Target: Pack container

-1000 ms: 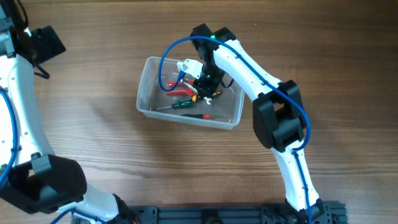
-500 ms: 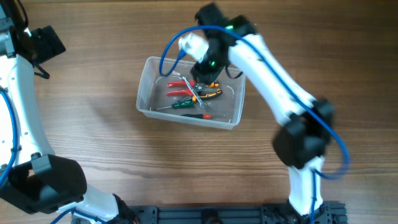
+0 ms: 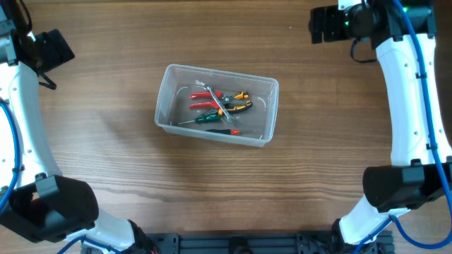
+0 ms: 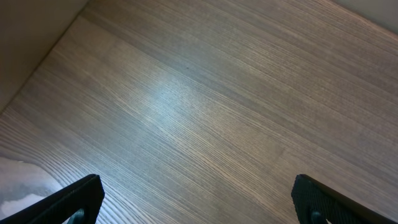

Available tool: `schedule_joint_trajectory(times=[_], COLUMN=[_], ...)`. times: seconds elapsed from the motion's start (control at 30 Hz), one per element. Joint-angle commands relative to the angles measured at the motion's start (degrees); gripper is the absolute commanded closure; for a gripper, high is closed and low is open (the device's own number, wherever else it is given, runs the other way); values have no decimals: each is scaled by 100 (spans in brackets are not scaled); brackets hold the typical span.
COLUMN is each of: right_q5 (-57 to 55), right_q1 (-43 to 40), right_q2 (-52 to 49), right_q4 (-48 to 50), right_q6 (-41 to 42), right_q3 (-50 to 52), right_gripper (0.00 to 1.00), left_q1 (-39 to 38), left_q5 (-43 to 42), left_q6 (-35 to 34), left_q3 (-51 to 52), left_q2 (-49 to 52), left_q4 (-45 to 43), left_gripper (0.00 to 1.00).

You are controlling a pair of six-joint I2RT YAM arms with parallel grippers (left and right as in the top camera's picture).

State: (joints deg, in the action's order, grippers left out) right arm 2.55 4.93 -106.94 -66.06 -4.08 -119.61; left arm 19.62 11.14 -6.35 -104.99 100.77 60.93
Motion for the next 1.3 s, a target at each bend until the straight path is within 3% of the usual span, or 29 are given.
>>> schedule_joint_trajectory(times=[0.0, 0.6, 0.73, 0.9, 1.03, 1.27], right_q5=[138, 133, 133, -63, -94, -103], right_q1=[46, 46, 118, 98, 79, 55], right_q2=[-52, 79, 949, 2461, 3862, 6907], right_q4=[118, 111, 114, 1029, 2522, 5608], right_q6=[120, 120, 118, -398, -496, -435], right_q3=[-15, 0, 0, 245, 1593, 6616], right_gripper=[0, 0, 0, 0, 0, 0], left_q1=[15, 15, 15, 15, 15, 15], left_q5=[28, 28, 28, 28, 28, 28], left_q6=[-55, -55, -55, -55, -55, -55], left_q3=[-72, -72, -72, -72, -72, -72], left_q2=[-57, -57, -57, -57, -57, -57], left_q4=[0, 0, 0, 0, 0, 0], left_gripper=[0, 0, 0, 0, 0, 0])
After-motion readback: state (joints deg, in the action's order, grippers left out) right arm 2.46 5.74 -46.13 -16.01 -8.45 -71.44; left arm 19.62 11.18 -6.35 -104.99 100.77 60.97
